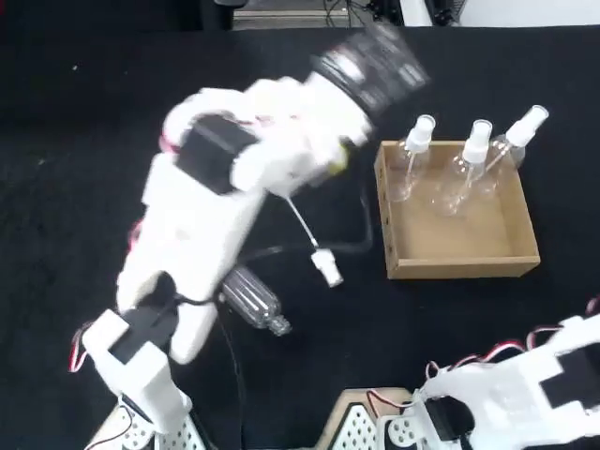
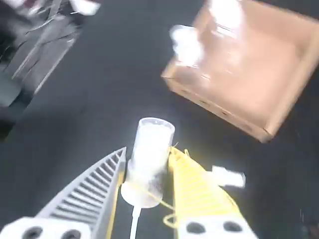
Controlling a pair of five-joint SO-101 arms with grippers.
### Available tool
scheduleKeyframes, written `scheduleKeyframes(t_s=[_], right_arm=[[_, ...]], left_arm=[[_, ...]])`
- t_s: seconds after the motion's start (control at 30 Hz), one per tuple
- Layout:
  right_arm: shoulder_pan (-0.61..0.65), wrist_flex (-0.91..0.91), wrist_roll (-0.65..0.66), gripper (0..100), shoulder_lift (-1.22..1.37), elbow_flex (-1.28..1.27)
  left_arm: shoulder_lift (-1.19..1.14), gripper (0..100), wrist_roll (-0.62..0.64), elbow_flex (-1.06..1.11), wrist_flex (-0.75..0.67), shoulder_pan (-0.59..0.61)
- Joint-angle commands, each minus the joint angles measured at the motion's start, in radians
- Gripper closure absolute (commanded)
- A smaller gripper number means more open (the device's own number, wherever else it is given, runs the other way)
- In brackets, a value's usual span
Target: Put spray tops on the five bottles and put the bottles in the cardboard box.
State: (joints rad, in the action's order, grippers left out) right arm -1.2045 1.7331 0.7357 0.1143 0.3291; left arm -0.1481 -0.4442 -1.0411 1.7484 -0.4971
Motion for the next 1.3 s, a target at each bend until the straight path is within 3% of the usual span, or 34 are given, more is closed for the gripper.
scheduleKeyframes(t_s=[0.0,0.23,0.37,0.47,0.6,0.73,0.83,0.97,1.27], right_arm=[[0.08,0.023,-0.064,98.8,-0.174,0.054],[0.242,0.026,-0.152,98.8,-0.449,-0.091],[0.41,0.026,-0.242,98.8,-0.627,-0.206],[0.605,0.023,-0.344,98.8,-0.746,-0.254],[0.956,-0.014,-0.47,98.8,-0.857,-0.278],[1.286,-0.149,-0.565,98.8,-0.915,-0.371],[1.455,-0.292,-0.598,98.8,-0.951,-0.503],[1.521,-0.514,-0.608,98.8,-1.044,-0.711],[1.525,-0.918,-0.663,98.8,-1.188,-1.093]], left_arm=[[0.091,95,0.149,-0.09,0.012,0.12],[0.313,95,0.167,0.068,0.011,0.177],[0.408,95,0.17,0.206,-0.003,0.234],[0.44,95,0.213,0.283,-0.066,0.289],[0.489,95,0.307,0.286,-0.161,0.36],[0.523,95,0.425,0.292,-0.301,0.403],[0.532,95,0.508,0.295,-0.37,0.406],[0.535,95,0.578,0.294,-0.388,0.406],[0.531,95,0.592,0.295,-0.436,0.406]])
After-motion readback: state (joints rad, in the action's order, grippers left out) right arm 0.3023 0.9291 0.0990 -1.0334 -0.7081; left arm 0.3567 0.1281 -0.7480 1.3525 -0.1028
